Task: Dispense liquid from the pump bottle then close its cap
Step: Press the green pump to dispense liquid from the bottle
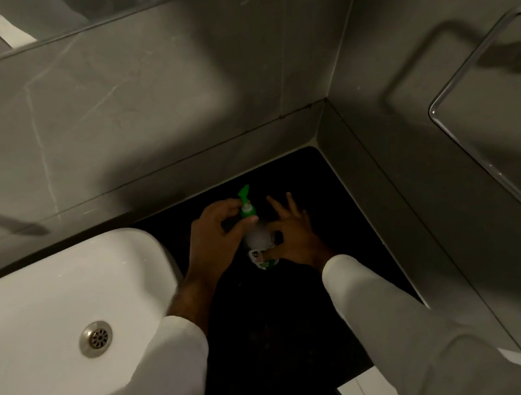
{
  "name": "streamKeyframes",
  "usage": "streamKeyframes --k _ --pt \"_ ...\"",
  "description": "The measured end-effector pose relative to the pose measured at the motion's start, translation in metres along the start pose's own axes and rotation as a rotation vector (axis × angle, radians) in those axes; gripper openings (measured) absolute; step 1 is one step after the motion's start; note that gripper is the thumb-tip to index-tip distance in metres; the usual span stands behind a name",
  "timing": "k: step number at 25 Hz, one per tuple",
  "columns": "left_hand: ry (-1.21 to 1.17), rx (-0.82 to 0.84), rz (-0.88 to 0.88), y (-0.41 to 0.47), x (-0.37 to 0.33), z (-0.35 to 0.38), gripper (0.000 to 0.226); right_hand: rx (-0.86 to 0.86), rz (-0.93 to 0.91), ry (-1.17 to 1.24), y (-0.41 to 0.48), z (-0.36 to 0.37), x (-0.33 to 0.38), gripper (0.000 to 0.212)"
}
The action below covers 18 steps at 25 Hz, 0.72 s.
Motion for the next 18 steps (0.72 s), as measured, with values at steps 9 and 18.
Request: streamKeyframes --k 9,18 --pt "-0.488 -0.187 -0.088 0.001 -0.017 -0.026 0.031 0.019 -0.009 0.050 -0.004 -0.009 0.003 0.045" --pt "-0.328 -0.110 -0.058 0.005 -0.001 -0.003 0.036 0.037 0.014 0.017 0.001 -0.005 0.001 0.047"
Point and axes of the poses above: each hand's wrist, its own y-axis towards the middle knuckle, its own z-axis out of the palm, x = y × z, the point moved 3 cm from there along y, towards the middle knuckle, and after that the axes turned 12 degrees about -z, right-handed, at the moved point
